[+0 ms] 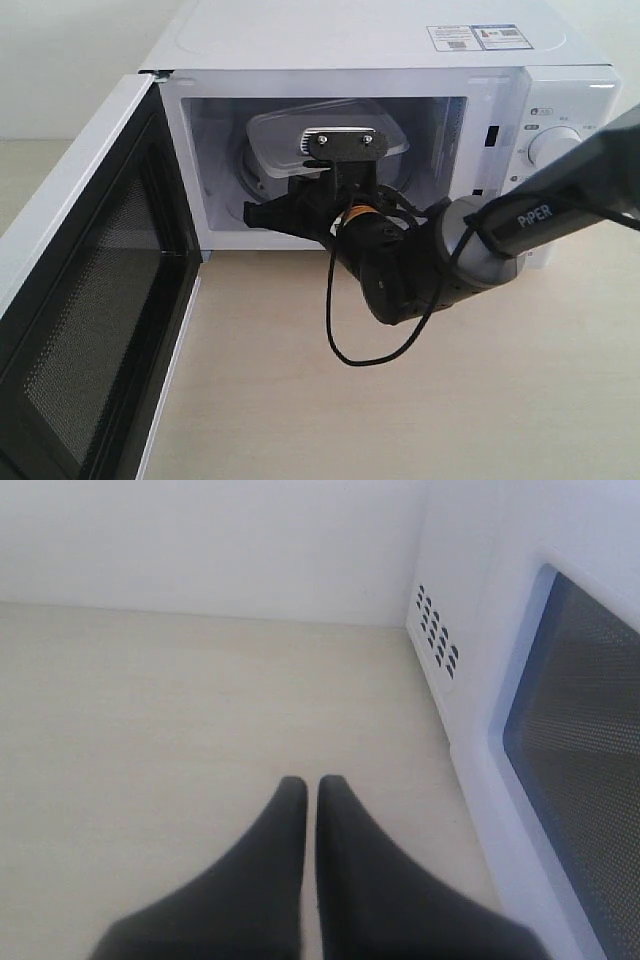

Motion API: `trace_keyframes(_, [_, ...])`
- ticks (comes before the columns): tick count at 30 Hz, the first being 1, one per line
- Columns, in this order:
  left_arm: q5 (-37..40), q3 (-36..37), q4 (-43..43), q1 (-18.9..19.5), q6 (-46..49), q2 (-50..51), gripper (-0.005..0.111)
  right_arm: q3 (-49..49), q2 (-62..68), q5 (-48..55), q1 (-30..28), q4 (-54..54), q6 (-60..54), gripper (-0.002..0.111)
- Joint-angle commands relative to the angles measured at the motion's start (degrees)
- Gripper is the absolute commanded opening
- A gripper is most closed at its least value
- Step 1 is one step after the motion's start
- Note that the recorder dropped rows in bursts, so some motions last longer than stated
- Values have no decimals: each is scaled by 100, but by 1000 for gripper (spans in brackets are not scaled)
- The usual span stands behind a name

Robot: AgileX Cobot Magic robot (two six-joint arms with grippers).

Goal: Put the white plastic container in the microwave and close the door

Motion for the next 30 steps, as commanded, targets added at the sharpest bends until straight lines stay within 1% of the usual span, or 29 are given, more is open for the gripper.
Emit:
trace_keyframes(1, [-3, 22, 20, 16, -11, -22, 4, -278, 113, 364, -42, -33, -27, 0])
trace_keyframes(19, [-3, 22, 20, 16, -11, -22, 4, -345, 194, 282, -182, -22, -138, 0])
trace_keyframes(26, [-3, 22, 20, 16, -11, -22, 4, -510, 194, 537, -182, -33, -176, 0])
trace_keyframes(30, [-3, 22, 20, 16, -11, -22, 4, -495, 194, 971, -104, -46, -201, 0])
